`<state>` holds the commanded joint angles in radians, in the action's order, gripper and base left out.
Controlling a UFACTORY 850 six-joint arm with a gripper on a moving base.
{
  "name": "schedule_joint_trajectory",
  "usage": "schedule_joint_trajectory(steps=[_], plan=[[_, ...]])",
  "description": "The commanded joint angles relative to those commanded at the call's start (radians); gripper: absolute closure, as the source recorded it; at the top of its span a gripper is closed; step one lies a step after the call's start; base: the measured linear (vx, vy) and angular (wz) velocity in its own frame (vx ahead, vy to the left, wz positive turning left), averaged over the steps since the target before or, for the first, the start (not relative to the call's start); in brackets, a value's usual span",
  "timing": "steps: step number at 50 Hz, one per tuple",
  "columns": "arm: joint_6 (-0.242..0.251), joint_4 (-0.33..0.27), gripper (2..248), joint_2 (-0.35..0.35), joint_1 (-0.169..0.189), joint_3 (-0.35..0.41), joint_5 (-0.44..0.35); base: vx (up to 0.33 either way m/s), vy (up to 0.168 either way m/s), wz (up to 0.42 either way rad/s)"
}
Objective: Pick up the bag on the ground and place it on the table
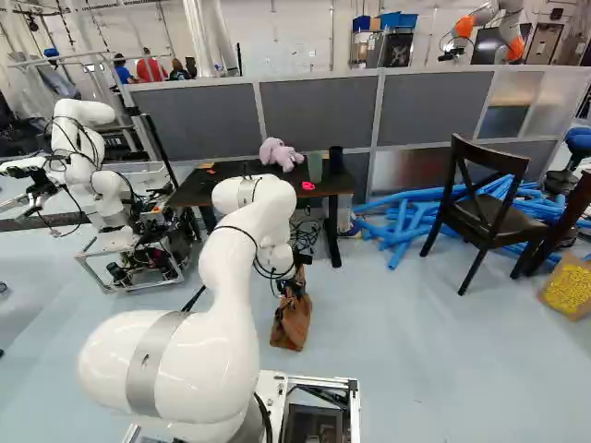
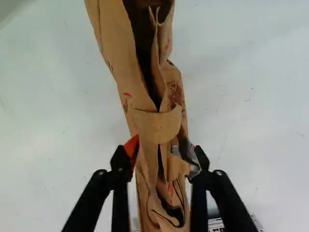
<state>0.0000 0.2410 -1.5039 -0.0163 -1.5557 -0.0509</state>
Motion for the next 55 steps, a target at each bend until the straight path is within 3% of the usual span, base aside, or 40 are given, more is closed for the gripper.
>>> schedule_joint_trajectory(steps=[1, 2, 6, 7, 12, 13, 17, 18, 55], plan=[[0.000, 0.000, 100, 0.000, 0.000, 0.000, 0.000, 0.000, 0.000, 0.000], [0.000, 0.000, 139, 0.000, 0.000, 0.000, 0.000, 0.000, 0.000, 0.000], [0.000, 0.000, 139, 0.000, 0.000, 0.000, 0.000, 0.000, 0.000, 0.000], [0.000, 0.000, 177, 0.000, 0.000, 0.000, 0.000, 0.000, 0.000, 0.000], [0.000, 0.000, 177, 0.000, 0.000, 0.000, 0.000, 0.000, 0.000, 0.000], [0.000, 0.000, 214, 0.000, 0.000, 0.000, 0.000, 0.000, 0.000, 0.000], [0.000, 0.000, 214, 0.002, 0.000, 0.002, 0.000, 0.000, 0.000, 0.000], [0.000, 0.000, 229, 0.004, 0.000, 0.004, 0.000, 0.000, 0.000, 0.000], [0.000, -0.061, 229, 0.136, -0.004, 0.125, 0.000, 0.000, 0.000, 0.000]])
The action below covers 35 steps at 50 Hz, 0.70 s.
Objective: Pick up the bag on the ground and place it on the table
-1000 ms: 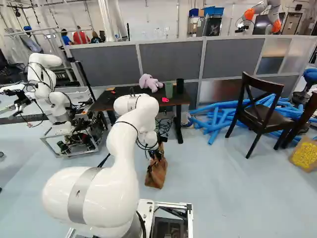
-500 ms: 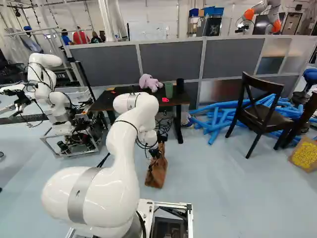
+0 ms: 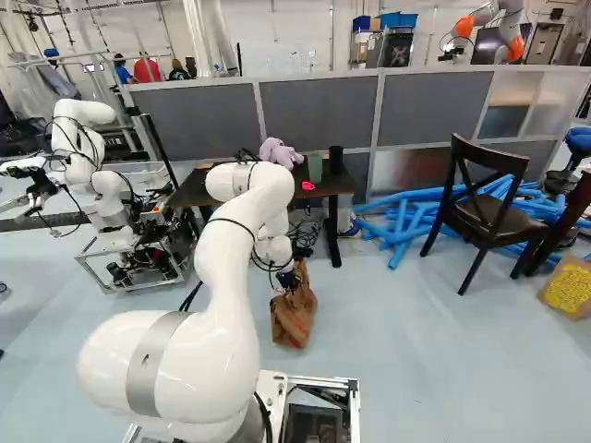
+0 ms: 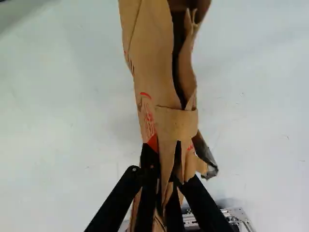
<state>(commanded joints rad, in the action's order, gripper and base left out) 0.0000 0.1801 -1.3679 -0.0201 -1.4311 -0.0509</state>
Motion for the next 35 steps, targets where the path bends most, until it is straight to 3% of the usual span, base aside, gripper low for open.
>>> schedule_joint_trajectory(steps=[35], plan=[[0.000, -0.045, 229, 0.131, -0.018, 0.110, 0.001, 0.000, 0.000, 0.000]])
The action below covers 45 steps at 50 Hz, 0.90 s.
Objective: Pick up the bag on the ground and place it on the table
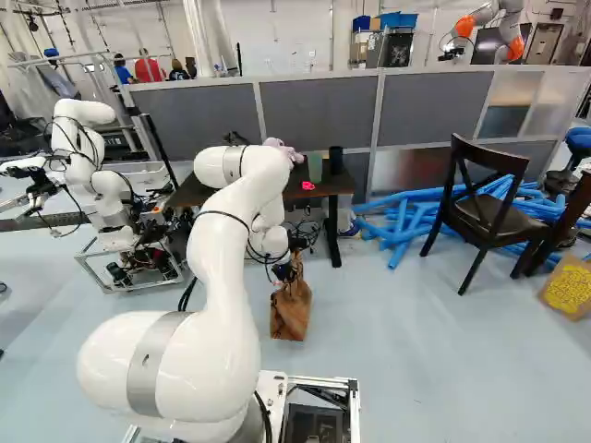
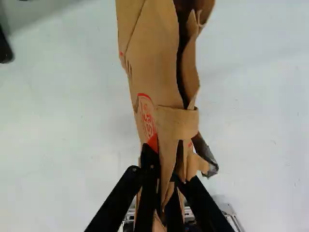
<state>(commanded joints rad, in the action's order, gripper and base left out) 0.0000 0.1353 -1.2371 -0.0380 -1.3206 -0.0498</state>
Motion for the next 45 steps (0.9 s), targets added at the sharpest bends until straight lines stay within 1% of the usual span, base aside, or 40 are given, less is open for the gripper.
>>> schedule_joint_trajectory(steps=[17, 45], plan=[[0.000, 0.021, 229, 0.066, -0.009, 0.058, 0.012, 0.000, 0.000, 0.000], [0.000, 0.058, 229, 0.184, -0.026, 0.168, 0.091, 0.000, 0.000, 0.000]])
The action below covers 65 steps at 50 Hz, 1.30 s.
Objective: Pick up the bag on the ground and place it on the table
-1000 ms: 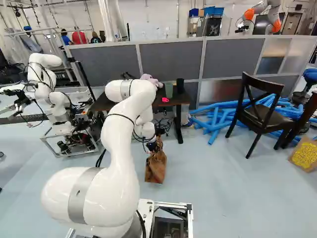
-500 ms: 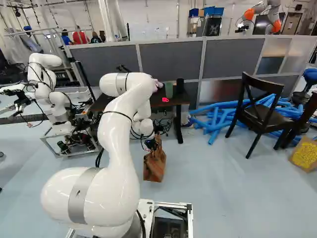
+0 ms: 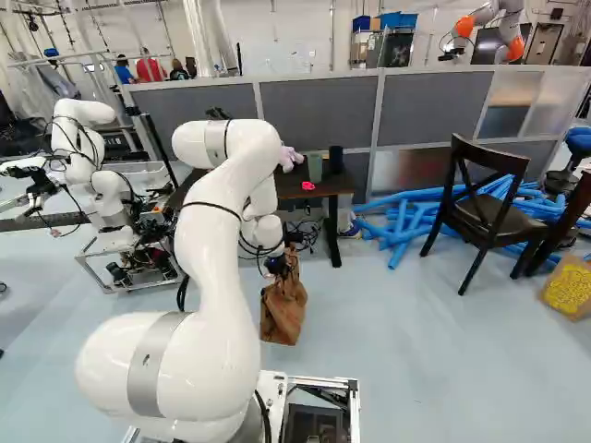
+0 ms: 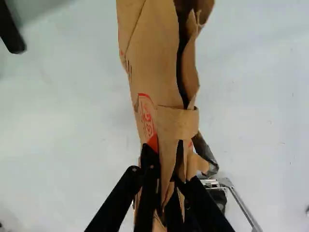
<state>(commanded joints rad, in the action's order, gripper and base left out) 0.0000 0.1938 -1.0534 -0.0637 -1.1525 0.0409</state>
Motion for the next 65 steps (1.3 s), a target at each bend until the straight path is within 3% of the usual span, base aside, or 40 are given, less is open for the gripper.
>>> schedule_joint_trajectory(steps=[65], plan=[[0.000, 0.001, 229, 0.305, -0.027, 0.281, 0.008, 0.000, 0.000, 0.000]])
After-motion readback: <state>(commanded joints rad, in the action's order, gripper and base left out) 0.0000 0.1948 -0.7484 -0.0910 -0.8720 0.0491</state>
